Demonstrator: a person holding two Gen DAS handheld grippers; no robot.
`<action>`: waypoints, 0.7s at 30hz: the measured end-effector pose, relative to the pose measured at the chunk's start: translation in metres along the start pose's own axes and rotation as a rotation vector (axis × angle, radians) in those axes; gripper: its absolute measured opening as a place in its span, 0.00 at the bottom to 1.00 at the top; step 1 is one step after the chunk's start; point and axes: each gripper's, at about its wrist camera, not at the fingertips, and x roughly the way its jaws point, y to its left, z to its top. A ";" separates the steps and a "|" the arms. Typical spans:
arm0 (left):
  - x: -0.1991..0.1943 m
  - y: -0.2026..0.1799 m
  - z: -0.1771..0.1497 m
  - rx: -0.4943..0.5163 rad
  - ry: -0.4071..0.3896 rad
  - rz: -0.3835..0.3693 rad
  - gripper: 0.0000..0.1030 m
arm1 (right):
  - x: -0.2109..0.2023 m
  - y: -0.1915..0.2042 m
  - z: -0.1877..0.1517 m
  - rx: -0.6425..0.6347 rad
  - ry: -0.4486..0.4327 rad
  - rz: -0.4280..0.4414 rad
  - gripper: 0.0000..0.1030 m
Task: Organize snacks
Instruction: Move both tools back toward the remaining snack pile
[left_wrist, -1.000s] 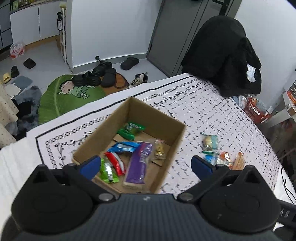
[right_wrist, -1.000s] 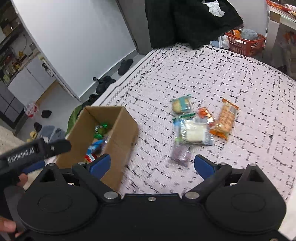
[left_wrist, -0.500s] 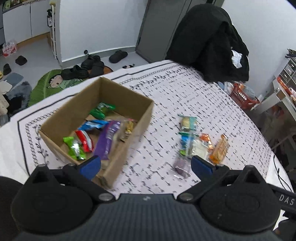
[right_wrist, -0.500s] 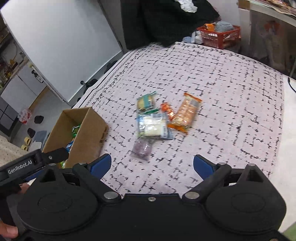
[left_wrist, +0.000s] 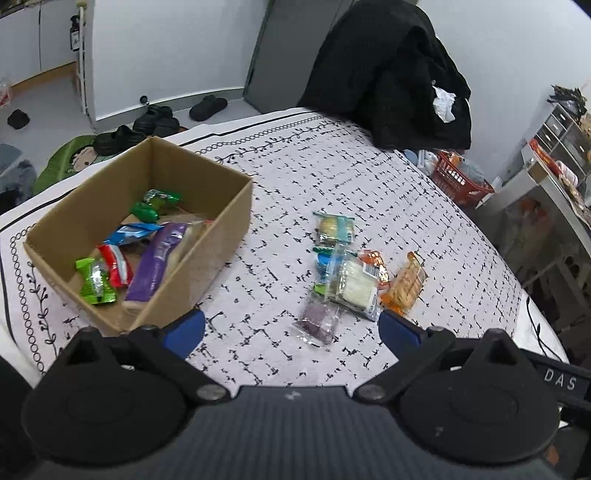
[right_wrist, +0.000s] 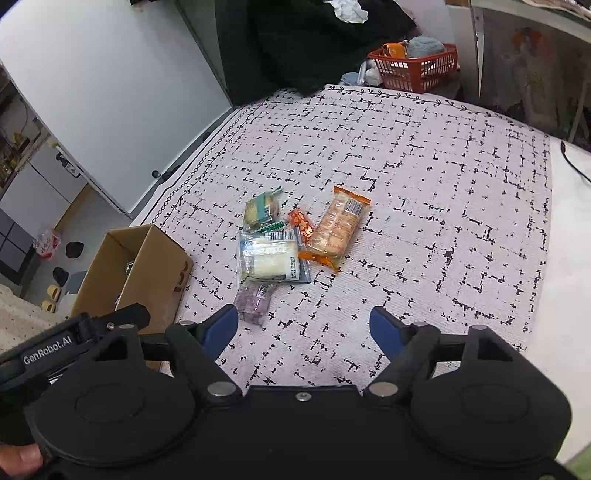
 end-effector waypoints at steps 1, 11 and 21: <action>0.002 -0.003 -0.001 0.008 0.001 -0.007 0.97 | 0.001 -0.002 0.000 0.001 0.001 0.005 0.71; 0.043 -0.018 -0.006 0.020 0.056 -0.039 0.79 | 0.028 -0.020 0.009 0.038 0.048 0.020 0.54; 0.097 -0.020 -0.004 0.007 0.135 -0.030 0.63 | 0.061 -0.034 0.024 0.069 0.087 0.003 0.49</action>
